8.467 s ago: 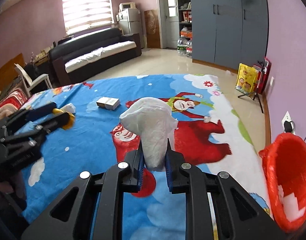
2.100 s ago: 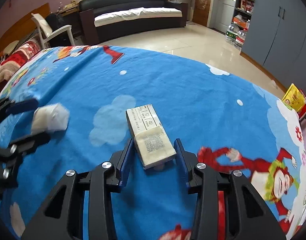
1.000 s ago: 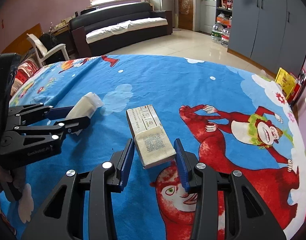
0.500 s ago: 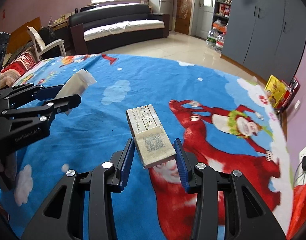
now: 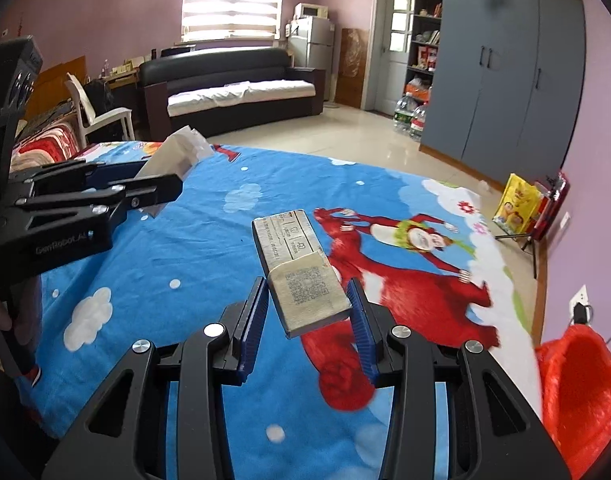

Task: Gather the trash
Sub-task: 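Carry the tissue packet and paper box over the red bin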

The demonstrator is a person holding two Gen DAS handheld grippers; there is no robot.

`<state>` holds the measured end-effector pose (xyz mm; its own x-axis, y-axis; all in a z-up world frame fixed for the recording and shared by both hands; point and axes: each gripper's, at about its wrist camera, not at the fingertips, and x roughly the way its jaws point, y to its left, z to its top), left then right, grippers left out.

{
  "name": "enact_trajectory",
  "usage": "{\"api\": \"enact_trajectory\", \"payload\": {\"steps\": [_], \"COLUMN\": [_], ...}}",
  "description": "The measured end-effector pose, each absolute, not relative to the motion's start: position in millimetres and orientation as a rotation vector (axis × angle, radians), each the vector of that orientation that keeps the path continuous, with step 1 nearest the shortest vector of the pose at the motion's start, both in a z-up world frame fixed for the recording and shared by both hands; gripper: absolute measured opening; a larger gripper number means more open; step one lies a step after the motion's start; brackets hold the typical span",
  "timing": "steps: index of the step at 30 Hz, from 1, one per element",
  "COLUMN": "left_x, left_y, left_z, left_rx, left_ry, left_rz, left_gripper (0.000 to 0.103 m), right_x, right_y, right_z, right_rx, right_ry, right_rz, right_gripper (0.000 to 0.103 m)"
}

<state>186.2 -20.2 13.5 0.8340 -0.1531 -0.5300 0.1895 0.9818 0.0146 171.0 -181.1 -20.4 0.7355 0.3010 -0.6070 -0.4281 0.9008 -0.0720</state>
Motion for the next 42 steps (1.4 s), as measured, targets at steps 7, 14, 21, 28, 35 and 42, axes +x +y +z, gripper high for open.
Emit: {"api": "enact_trajectory", "payload": {"steps": [7, 14, 21, 28, 35, 42], "left_x": [176.5, 162.5, 152.4, 157.4, 164.8, 166.1], "left_y": [-45.5, -98.3, -155.1, -193.0, -237.9, -288.7], "left_z": [12.9, 14.8, 16.1, 13.7, 6.5, -2.3], "left_rx": [0.105, 0.135, 0.142, 0.135, 0.134, 0.141], "left_ry": [0.517, 0.446, 0.402, 0.399, 0.416, 0.420], "left_rz": [-0.225, -0.313, -0.392, -0.458, -0.558, -0.658], "left_gripper": [0.038, 0.039, 0.039, 0.039, 0.039, 0.039], "right_x": [147.1, 135.3, 124.1, 115.8, 110.1, 96.9], "right_y": [-221.4, -264.4, -302.4, -354.7, -395.9, -436.2], "right_z": [-5.9, -0.9, 10.7, 12.4, -1.5, -4.1], "right_rx": [-0.189, -0.128, -0.074, -0.038, -0.009, 0.024], "right_ry": [0.579, 0.568, 0.527, 0.509, 0.533, 0.516], "right_rz": [0.349, 0.304, 0.232, 0.133, 0.059, -0.033], "right_gripper": [0.039, 0.039, 0.040, 0.040, 0.040, 0.040]}}
